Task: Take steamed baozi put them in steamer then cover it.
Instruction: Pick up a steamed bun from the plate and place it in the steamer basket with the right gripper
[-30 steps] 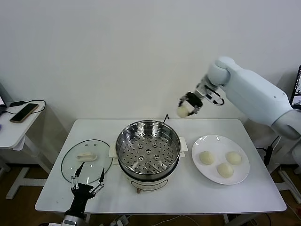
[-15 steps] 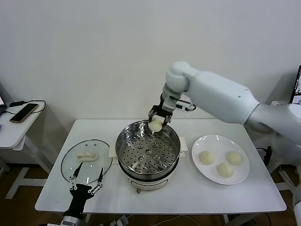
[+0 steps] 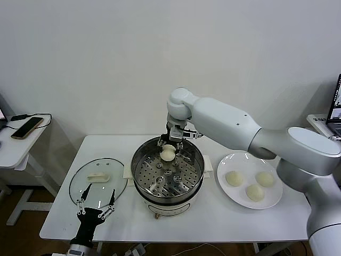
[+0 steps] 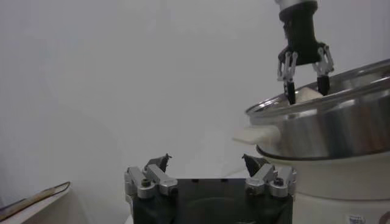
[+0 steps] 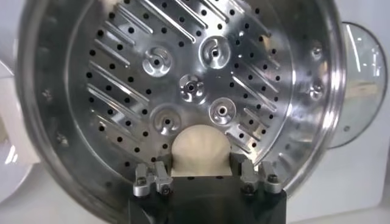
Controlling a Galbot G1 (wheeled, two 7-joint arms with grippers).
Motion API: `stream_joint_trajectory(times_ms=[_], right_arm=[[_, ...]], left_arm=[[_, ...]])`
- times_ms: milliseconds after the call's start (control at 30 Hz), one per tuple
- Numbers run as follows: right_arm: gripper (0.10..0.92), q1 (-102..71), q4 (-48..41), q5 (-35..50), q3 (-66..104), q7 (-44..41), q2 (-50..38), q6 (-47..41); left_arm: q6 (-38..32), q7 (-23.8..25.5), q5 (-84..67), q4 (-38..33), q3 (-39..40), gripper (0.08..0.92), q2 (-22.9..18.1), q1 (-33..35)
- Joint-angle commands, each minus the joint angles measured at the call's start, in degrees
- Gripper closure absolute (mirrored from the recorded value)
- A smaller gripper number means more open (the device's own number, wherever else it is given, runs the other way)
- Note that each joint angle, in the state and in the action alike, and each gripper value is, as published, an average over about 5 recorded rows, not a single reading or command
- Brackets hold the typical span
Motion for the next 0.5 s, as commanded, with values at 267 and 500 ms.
stream_joint_trajectory(times_ms=[267, 500], right_arm=[[0.214, 1.13, 1.53, 4.77, 1.00, -2.40, -0.85, -3.97], [0.203, 7.81, 7.81, 26.83, 0.29, -4.62, -13.34, -24.48]], left_arm=[[-0.22, -0.06, -0.23, 0.26, -0.26, 0.177, 0.12, -0.04], [0.01, -0.08, -0.25, 0.18, 0.00, 0.177, 0.20, -0.36]])
